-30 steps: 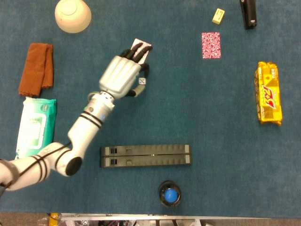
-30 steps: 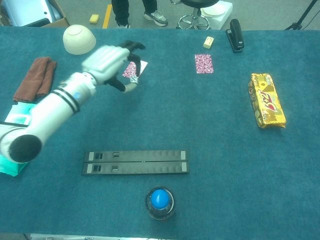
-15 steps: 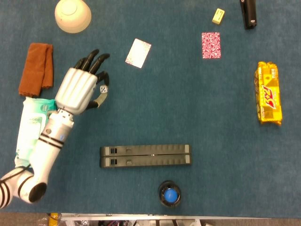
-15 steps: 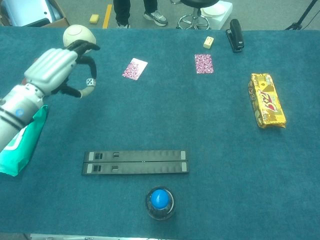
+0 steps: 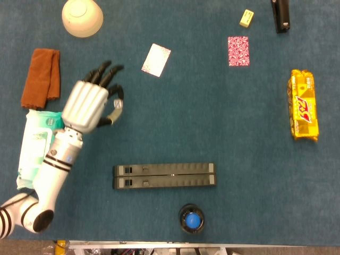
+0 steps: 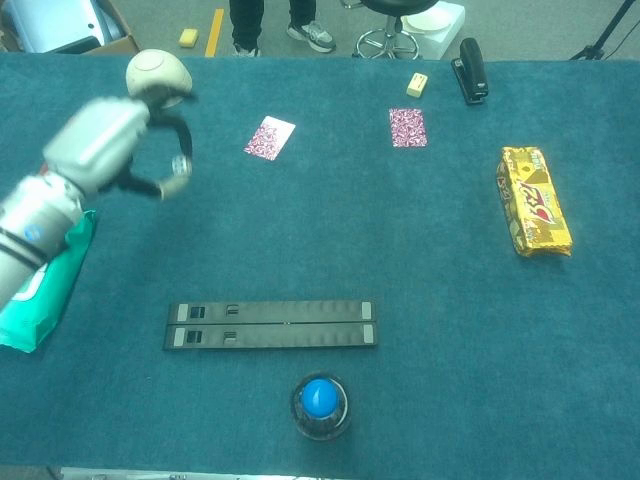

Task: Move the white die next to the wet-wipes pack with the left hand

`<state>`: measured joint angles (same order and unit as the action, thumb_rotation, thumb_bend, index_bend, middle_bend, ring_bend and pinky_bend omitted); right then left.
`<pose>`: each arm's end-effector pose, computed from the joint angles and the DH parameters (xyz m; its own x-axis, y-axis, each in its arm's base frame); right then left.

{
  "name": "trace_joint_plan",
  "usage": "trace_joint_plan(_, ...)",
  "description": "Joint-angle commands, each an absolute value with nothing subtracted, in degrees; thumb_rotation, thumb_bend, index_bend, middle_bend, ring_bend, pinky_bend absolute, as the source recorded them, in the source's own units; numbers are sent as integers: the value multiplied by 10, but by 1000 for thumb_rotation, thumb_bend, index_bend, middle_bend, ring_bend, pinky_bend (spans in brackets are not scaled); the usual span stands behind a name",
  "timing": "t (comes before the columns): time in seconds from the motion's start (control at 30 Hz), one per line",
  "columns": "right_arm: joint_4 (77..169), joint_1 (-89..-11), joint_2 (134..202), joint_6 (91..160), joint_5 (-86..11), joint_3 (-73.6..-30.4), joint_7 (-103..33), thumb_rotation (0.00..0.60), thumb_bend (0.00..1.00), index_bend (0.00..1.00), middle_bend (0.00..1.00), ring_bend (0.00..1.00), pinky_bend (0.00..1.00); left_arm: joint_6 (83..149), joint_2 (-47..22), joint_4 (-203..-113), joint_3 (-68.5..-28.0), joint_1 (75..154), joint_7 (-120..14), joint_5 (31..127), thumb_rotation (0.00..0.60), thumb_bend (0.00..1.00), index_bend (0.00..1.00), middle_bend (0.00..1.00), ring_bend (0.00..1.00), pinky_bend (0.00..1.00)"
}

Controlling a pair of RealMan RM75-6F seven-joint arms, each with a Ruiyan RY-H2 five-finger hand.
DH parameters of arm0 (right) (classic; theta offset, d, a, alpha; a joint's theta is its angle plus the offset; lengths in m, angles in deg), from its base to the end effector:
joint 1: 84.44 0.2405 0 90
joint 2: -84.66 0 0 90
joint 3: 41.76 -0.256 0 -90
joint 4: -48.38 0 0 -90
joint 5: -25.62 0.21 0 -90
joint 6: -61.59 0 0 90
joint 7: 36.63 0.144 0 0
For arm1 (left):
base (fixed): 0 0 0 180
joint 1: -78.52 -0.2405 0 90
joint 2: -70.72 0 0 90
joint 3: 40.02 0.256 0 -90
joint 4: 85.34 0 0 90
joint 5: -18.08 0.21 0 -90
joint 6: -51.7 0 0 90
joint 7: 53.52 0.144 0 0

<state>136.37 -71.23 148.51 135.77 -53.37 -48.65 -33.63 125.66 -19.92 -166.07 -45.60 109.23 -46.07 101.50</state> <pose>-0.3155 -0.2433 0.1623 0.3949 -0.0509 0.9173 -0.9186 -0.0088 0.3950 -0.1839 0.2960 0.0076 0.3055 0.0462 0.9511 0.8783 -0.3994 -0.2627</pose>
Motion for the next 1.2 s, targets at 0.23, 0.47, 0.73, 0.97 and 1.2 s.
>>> trace_joint_plan(0.23,1353,-713,1490,1352,-532,-484,-324,600,0,442,403,355,419,1281,-105,-1814,-467,1066,-454,1004,335,206,370,98,74,220)
trace_joint_plan(0.47,1351,-709,1495,1349,-532,-486,-327,600,0,442,403,355,419,1312,-115,-1790,-452,1031,-503,1011,344,203,403,111,78,223)
trace_joint_plan(0.73,1344,-705,1503,1341,-532,-485,-325,600,0,442,403,355,419,1311,-126,-1764,-445,1022,-512,1022,518,203,441,137,95,236)
trace_joint_plan(0.97,1344,-706,1502,1343,-533,-485,-322,600,0,442,403,355,419,1291,-131,-1753,-451,1028,-505,1017,595,203,444,144,97,238)
trace_joint_plan(1.2,1348,-709,1499,1351,-537,-484,-319,600,0,442,403,355,419,1274,-136,-1734,-452,1032,-491,1011,600,203,446,157,97,239)
